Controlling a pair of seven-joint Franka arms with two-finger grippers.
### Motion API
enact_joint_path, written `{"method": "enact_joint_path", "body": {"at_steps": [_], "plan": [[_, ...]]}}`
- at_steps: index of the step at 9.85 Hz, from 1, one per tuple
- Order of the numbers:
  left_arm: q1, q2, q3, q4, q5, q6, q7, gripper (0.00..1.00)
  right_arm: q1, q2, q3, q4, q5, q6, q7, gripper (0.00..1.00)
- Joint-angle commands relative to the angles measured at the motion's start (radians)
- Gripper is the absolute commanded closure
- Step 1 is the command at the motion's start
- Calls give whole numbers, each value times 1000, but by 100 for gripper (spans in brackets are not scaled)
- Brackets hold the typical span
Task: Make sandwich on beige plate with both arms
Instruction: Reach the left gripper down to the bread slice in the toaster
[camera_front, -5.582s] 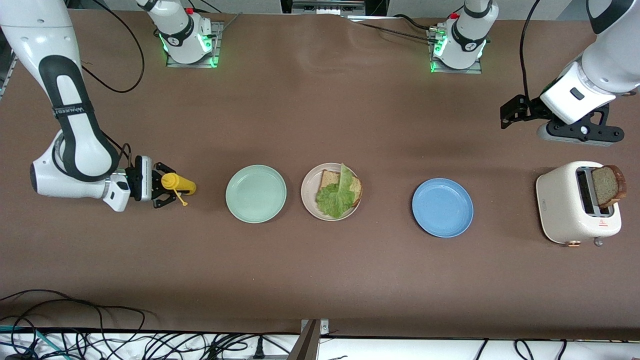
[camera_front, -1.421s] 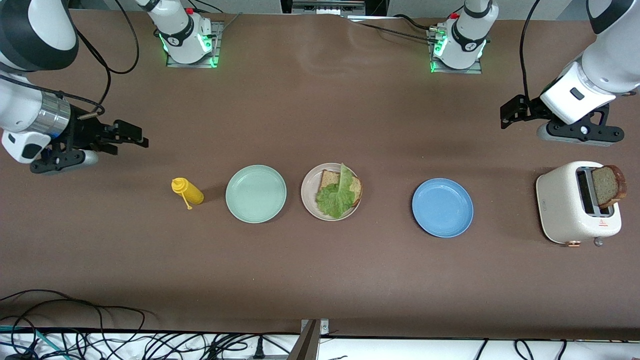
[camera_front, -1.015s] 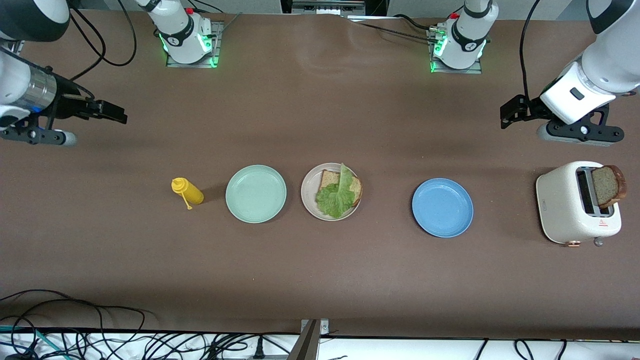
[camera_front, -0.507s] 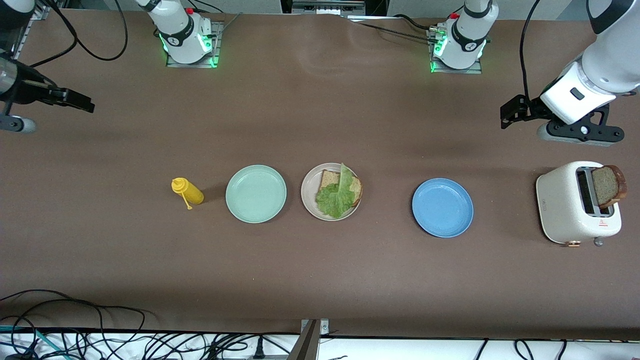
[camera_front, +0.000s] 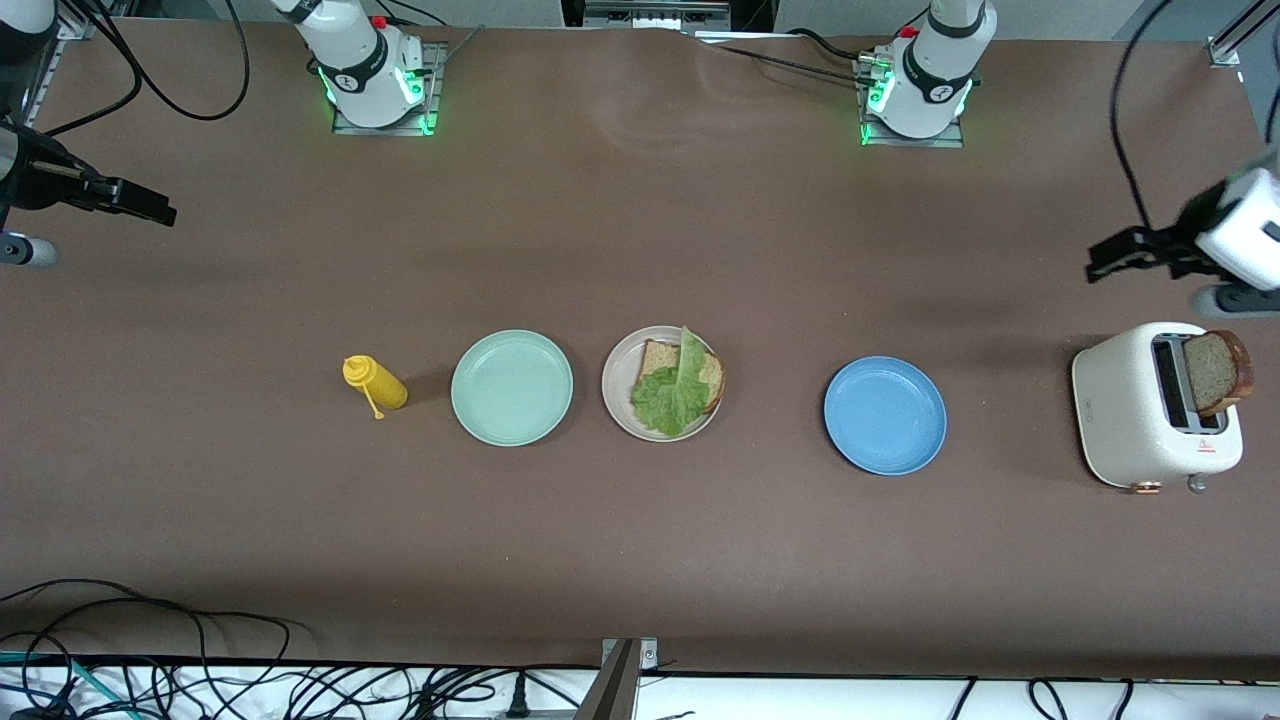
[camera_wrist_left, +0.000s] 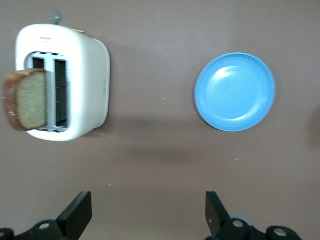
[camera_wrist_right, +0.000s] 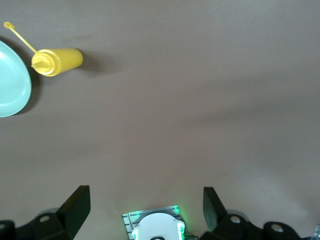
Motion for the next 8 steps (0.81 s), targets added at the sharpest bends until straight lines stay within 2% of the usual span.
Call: {"method": "enact_joint_path", "body": {"at_steps": [1,4,7,8], "plan": [[98,88,-7,65,45,34,111,0,-4,5,2,22,-31,13,-12,0],[230,201,-7,65,46,218,340,0,-5,12,-3,29,-22,12,2,0],[295,333,-7,71,36,353,371,0,-5,2,-5,29,-21,42,0,0],[298,379,-7,123,33,368,371,0,-7,1,-17,29,-22,40,0,0]]}}
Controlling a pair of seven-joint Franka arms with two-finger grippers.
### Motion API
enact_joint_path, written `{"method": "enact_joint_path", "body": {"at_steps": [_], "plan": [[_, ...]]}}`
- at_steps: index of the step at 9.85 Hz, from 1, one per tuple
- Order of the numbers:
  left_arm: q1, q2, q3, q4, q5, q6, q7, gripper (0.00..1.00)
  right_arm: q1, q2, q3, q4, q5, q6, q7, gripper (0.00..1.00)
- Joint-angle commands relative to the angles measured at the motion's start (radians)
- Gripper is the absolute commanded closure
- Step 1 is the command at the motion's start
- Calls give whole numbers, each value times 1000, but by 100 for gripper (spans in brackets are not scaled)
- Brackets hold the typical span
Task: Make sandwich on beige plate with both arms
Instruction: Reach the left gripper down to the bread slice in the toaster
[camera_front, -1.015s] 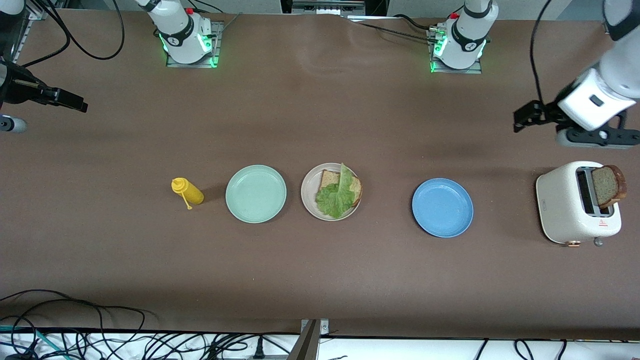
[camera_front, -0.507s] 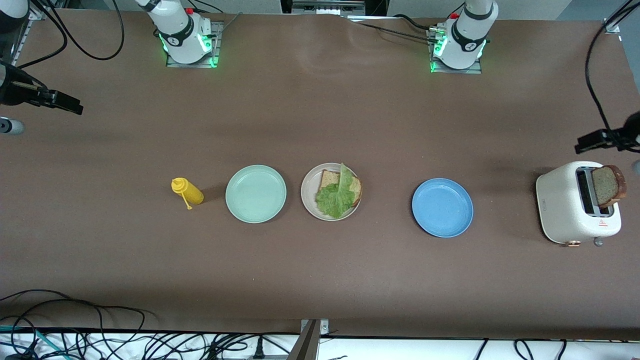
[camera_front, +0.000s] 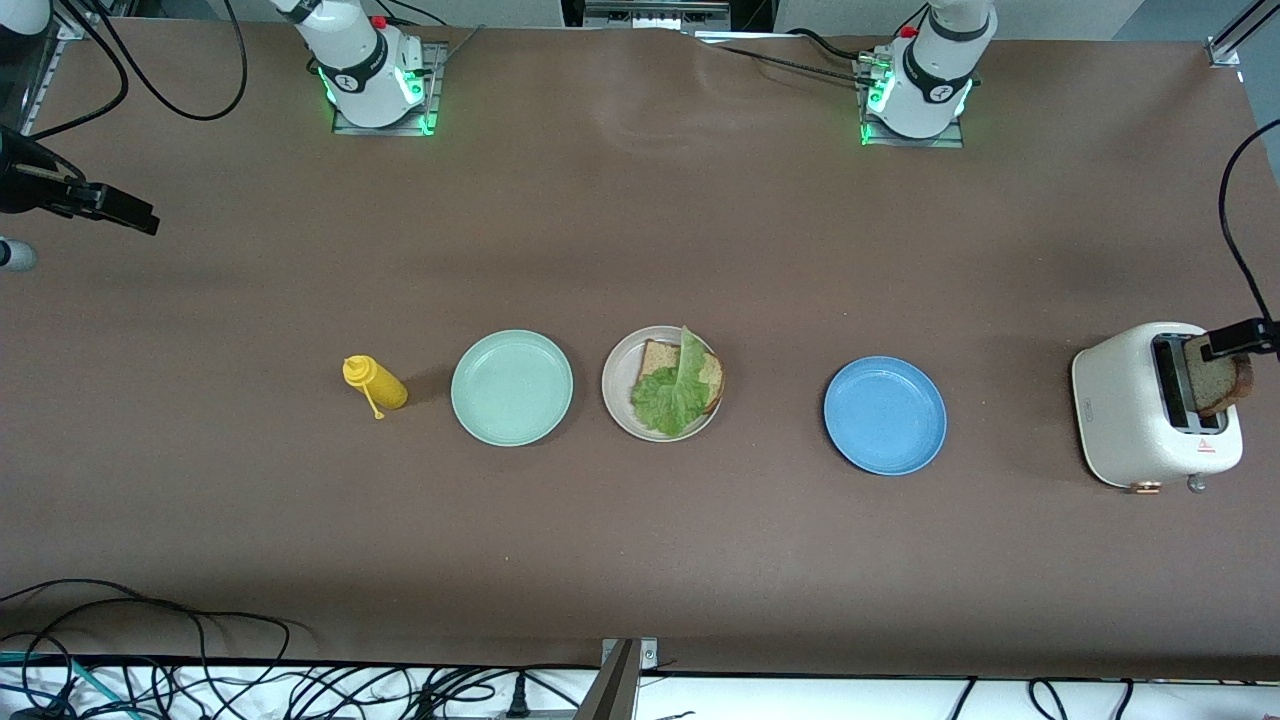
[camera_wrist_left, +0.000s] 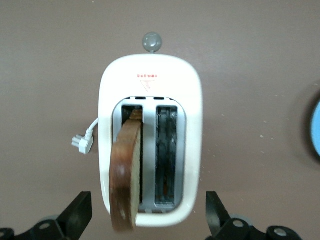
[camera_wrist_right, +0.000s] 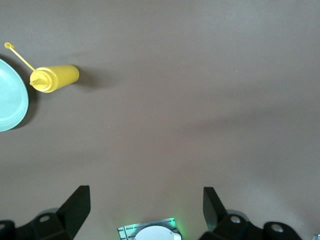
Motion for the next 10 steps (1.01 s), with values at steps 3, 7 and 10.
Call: {"method": "enact_joint_path", "body": {"at_steps": [3,7,10], "plan": [[9,106,-14,108,25,7,-49,55,-3,-12,-41,14,-8,-6,-9,0],[42,104,-12,90,28,-54,-14,100,-3,-14,-42,17,-7,-15,-16,0],[41,98,-12,94,28,-59,-13,100,-3,-14,-51,19,-5,-23,-20,0]]}}
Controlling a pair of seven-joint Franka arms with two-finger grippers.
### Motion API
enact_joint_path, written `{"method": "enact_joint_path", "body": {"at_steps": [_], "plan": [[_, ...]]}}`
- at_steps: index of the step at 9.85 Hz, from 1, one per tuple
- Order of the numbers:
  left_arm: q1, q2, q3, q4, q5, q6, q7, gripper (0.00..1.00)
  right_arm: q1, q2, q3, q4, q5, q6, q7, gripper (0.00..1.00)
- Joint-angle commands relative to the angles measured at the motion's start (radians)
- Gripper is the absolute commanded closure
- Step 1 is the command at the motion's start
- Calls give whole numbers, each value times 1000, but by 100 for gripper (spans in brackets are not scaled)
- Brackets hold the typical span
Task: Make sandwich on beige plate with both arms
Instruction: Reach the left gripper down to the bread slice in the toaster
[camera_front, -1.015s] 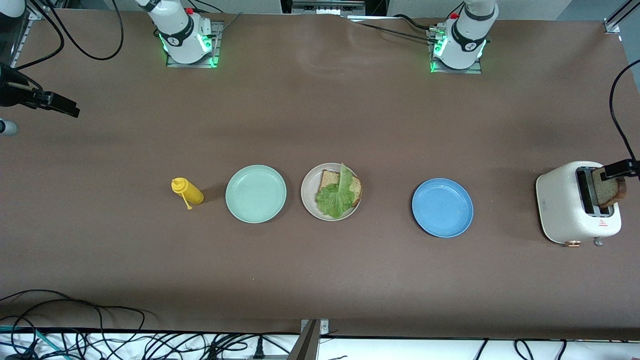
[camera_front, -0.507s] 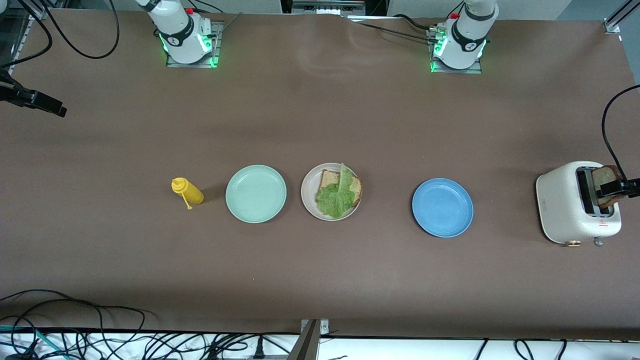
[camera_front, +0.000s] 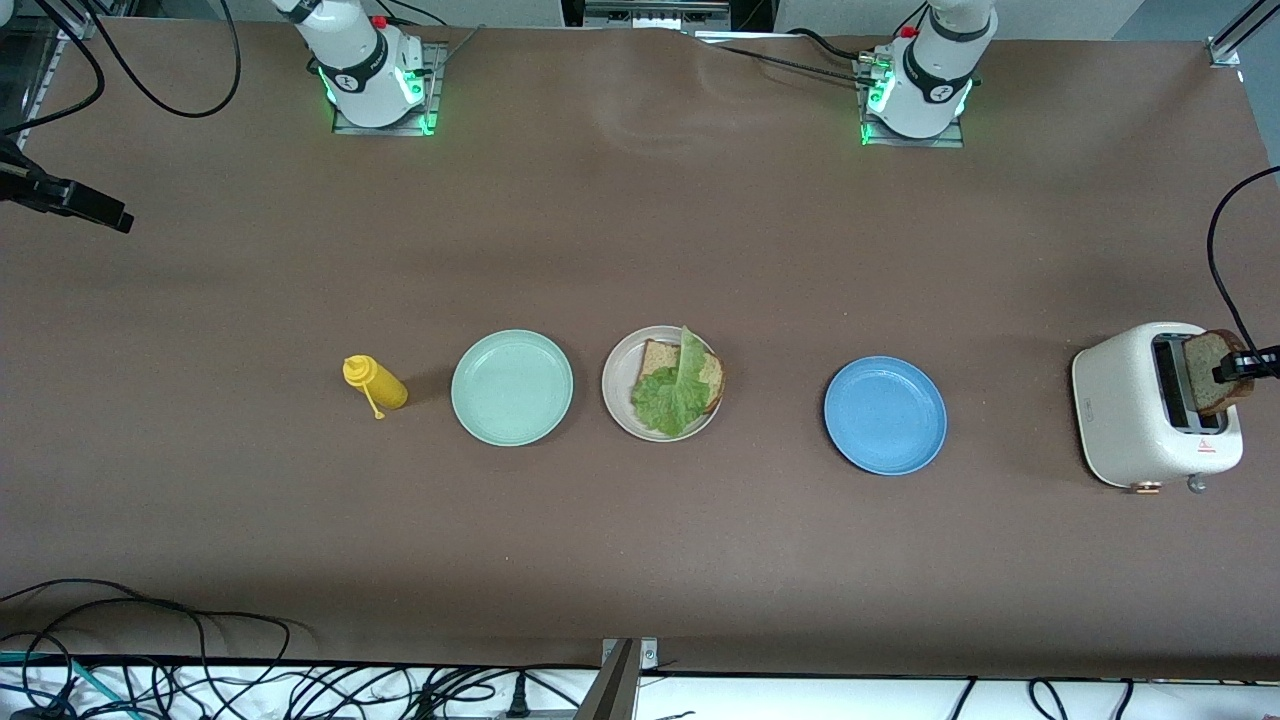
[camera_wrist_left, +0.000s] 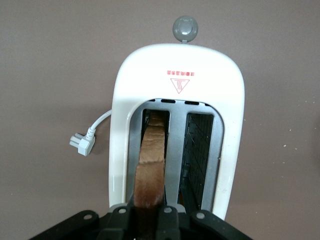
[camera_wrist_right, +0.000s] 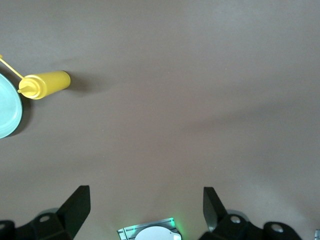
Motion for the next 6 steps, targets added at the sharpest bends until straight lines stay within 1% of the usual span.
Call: {"method": "enact_joint_path", "body": {"at_steps": [1,5,6], "plan": [[6,-16,-14,30,28,-76,9,100,-2,-10,-4,9,-4,-13,-19,0],[-24,-139,-38,36,28,-211,8,100,-4,-10,-9,9,-2,-20,-23,0],[-33,-156,-70,36,27,-222,8,100,-4,-10,-21,9,-2,-20,-54,0]]}}
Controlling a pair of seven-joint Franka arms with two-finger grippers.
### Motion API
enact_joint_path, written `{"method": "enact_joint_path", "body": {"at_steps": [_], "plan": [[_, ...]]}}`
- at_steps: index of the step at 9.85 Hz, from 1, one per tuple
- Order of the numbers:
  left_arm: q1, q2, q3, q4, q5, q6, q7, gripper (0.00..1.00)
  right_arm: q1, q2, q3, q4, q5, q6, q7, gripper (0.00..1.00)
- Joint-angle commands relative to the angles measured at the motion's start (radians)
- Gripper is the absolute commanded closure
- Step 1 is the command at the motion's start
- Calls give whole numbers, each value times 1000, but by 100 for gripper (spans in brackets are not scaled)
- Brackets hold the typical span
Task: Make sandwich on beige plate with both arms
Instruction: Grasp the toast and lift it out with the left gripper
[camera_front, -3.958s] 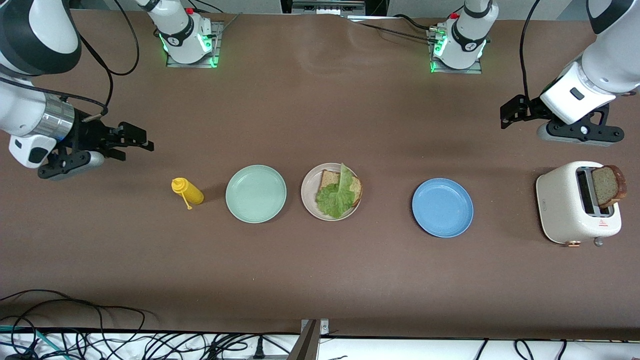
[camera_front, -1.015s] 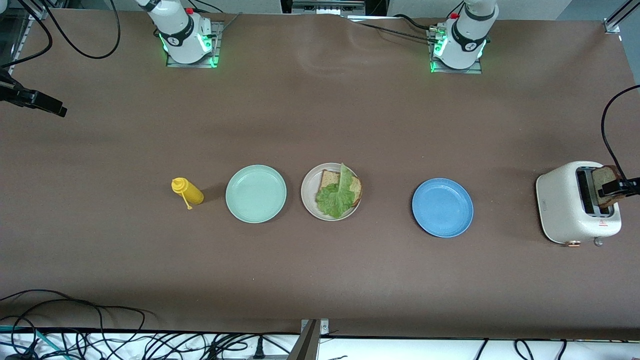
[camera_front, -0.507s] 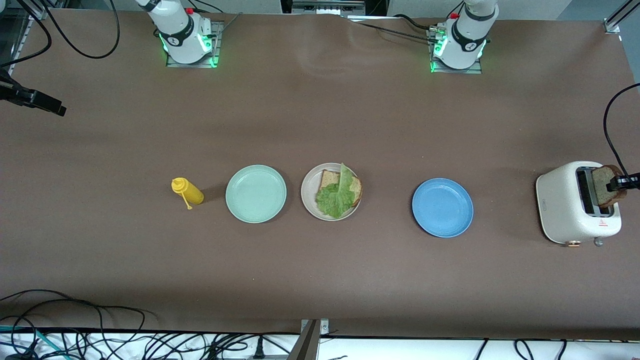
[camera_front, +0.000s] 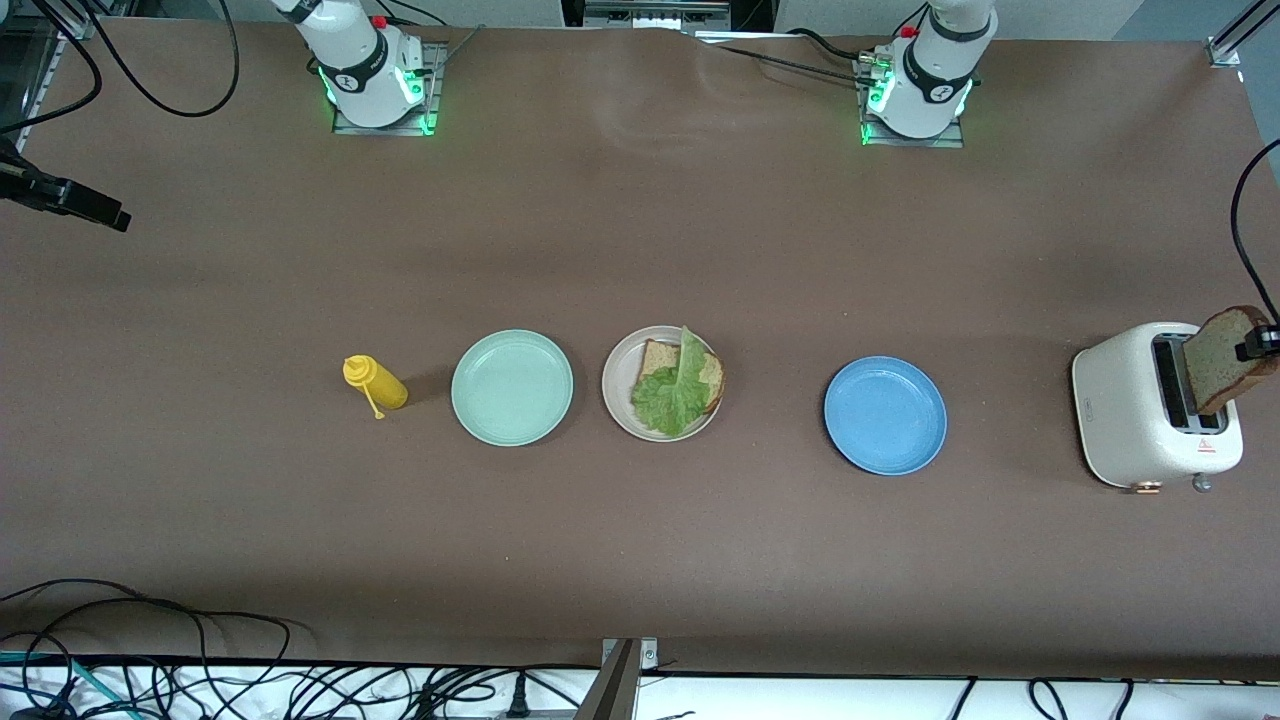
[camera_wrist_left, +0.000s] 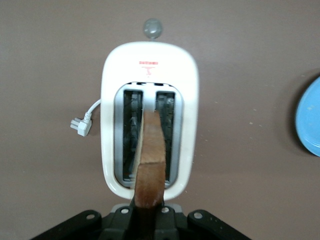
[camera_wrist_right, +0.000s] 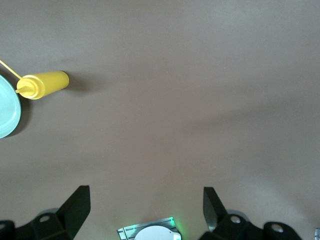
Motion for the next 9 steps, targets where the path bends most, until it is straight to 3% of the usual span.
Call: {"method": "enact_joint_path", "body": {"at_steps": [1,4,6,9], "plan": [[-19,-42,-71,8,27,-52,0,100,-2,-10,-15,9,7,-15,-58,0],[-24,-40,-202,65,2,-194,-93,100,-2,-7,-12,9,18,-7,-56,0],[-45,-29,-280,59,-117,-246,-170,100,-4,-7,-12,9,18,-9,-58,0],[-201,-11,-288,51,-209,-263,-281,100,-4,-7,-12,9,18,-15,-58,0]]}}
